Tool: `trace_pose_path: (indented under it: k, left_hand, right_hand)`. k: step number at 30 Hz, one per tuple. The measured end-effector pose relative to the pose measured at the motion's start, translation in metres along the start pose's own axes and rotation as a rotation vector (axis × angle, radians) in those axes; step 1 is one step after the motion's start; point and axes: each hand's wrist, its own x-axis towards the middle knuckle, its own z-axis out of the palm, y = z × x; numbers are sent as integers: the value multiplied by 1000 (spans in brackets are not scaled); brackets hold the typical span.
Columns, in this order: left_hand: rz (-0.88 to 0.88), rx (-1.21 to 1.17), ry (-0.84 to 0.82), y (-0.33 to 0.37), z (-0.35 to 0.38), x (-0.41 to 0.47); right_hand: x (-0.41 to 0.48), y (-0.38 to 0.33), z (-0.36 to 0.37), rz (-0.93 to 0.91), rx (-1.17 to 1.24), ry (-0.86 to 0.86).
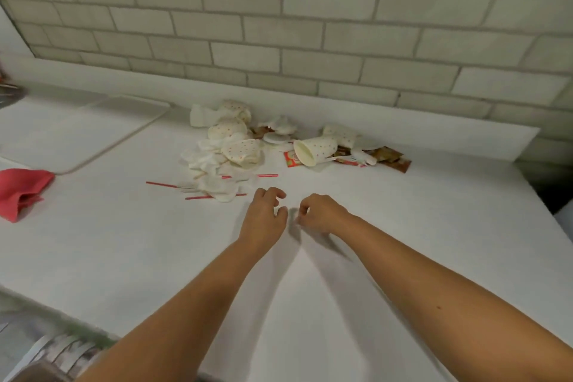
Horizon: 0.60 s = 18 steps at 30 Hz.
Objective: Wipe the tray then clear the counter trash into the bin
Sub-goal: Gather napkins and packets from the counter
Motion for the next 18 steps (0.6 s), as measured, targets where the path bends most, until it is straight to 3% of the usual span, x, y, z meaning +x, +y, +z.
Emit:
trace_pose_path:
  k: [9, 18]
  left_hand:
    - [61, 86, -125, 57, 70, 51]
    - [177, 222, -112, 87, 106, 102]
  right_hand:
    - [41, 111, -51, 100, -62, 195]
    - [98, 148, -88, -57, -81, 420]
